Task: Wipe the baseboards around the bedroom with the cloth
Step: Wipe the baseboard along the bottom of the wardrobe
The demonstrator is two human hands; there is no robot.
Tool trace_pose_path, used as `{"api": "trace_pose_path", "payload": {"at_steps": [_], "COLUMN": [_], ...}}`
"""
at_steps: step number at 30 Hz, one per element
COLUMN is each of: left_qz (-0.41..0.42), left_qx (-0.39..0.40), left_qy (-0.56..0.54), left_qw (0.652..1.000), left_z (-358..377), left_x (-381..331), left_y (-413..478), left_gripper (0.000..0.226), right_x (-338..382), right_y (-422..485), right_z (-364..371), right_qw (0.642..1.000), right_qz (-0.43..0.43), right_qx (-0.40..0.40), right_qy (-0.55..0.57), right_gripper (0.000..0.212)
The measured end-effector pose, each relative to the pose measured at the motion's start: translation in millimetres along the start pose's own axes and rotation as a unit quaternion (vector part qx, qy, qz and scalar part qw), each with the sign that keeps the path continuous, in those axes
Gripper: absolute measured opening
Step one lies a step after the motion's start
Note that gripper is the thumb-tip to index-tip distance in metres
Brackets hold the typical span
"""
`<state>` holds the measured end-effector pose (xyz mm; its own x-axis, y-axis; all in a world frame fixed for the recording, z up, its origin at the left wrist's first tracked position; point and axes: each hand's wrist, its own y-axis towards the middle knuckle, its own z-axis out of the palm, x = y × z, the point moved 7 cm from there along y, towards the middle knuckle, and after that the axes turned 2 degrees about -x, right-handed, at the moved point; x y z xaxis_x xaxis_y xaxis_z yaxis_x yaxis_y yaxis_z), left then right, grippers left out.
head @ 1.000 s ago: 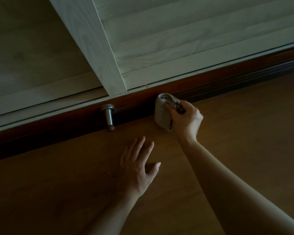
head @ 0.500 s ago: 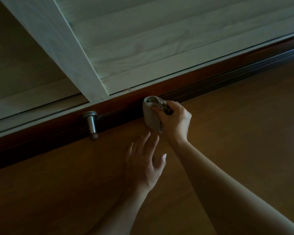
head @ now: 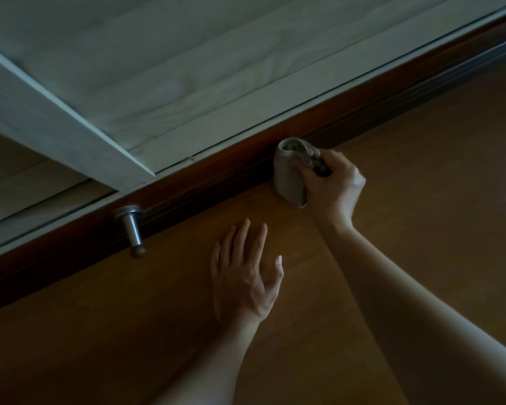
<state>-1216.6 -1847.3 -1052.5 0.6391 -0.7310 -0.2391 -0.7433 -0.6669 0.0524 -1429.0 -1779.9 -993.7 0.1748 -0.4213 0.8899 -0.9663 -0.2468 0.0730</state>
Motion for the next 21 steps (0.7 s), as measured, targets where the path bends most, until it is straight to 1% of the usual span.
{"api": "trace_pose_path", "payload": {"at_steps": [2,4,8,9,12,14,18,21], "left_qz": [-0.002,-0.001,0.010,0.010,0.015,0.020,0.015,0.009], "left_qx": [0.003,0.005,0.000,-0.003,-0.016,-0.026,-0.025,-0.018], "left_qy": [0.007,0.014,0.020,0.016,0.011,0.006,-0.002,-0.006], "left_qw": [1.000,1.000,1.000,1.000,1.000,0.999,1.000,1.000], "left_z": [0.3,0.4,-0.9,-2.2,-4.2,-4.1,-1.4,-0.1], "left_x": [-0.3,-0.3,-0.5,-1.2,-2.6,-1.8,-0.2,0.9], "left_y": [1.0,1.6,2.8,3.4,3.0,2.6,1.8,1.5], "left_gripper": [0.061,0.061,0.061,0.060,0.060,0.059,0.059,0.060], "right_x": [2.4,0.6,-7.5,-4.8,11.6,14.9,3.9,-7.8], "right_y": [-4.5,1.5,14.8,12.3,-5.3,-9.3,9.5,28.8], "right_z": [7.3,5.8,-7.0,-4.3,17.2,24.7,10.4,-9.7], "right_qw": [1.000,0.999,0.999,0.999,0.995,0.992,0.995,0.997], "right_qz": [-0.010,-0.002,0.030,0.026,-0.035,-0.053,-0.025,0.005], "right_qx": [0.026,0.044,0.029,0.033,0.092,0.114,0.101,0.077], "right_qy": [0.009,0.013,0.007,0.008,0.004,0.012,0.003,-0.007], "right_gripper": [0.023,0.023,0.025,0.024,0.022,0.021,0.023,0.023]}}
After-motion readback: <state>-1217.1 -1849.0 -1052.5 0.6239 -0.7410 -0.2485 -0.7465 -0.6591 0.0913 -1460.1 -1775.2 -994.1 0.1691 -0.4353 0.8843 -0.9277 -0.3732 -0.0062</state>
